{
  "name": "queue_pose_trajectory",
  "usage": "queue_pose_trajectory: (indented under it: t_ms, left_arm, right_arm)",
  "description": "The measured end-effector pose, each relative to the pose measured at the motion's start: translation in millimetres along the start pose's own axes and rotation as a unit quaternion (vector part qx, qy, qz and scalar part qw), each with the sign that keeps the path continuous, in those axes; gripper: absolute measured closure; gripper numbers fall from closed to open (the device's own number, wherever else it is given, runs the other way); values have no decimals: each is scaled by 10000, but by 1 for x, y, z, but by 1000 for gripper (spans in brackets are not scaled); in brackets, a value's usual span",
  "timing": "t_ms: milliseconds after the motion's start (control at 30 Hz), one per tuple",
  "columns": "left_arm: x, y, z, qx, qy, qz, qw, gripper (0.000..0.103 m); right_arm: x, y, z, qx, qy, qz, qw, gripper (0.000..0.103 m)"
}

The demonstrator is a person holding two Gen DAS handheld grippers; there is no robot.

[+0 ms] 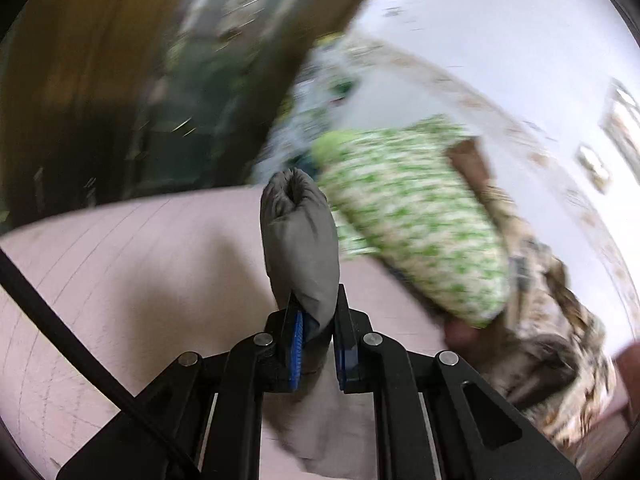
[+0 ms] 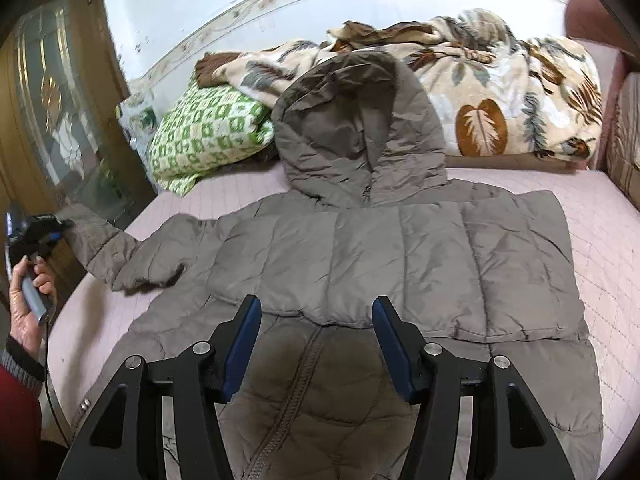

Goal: Fold large clothes
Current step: 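Grasp the other sleeve cuff with the left gripper and lift it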

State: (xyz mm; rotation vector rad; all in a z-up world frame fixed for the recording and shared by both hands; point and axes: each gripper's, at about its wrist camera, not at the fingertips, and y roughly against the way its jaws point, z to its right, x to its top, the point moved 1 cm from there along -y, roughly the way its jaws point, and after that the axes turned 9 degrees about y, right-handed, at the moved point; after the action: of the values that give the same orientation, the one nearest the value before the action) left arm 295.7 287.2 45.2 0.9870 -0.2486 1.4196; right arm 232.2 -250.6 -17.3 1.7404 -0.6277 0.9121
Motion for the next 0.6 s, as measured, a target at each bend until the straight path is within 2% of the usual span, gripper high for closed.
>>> queue_pose_trajectory:
  t_ms: [67,167,267,333,367,467,600]
  left_arm:
    - [-13,16,42,-474,-355,-42,9982,91]
    - [-46,38,104,-1068,-1002,-149,9891,91]
    - [-94,51,158,-1545,-1655,-461,9729,90]
    - [-136,53,189,-1841,-2035,-828,9580,90]
    - [-162,52,203,-1945,-2296,-1041,9480,90]
    - [-229,41,225,-1923,-2841,-1476,9277,90]
    - [-302,8,231,-1530,-3225,-2195,9079,90]
  right_arm:
    - [0,3,6,-23,-111,38,9999,41]
    - [2,7,14,-88,-242,110,9996,41]
    - [3,13,26,-149,-442,215,9987,41]
    - [4,17,36,-155,-644,271,9974,41]
    - [4,18,41,-158,-736,293,9967,41]
    - [2,21,55,-216,-1031,328,9939,41]
    - [-2,26,75,-255,-1437,359,9886,41]
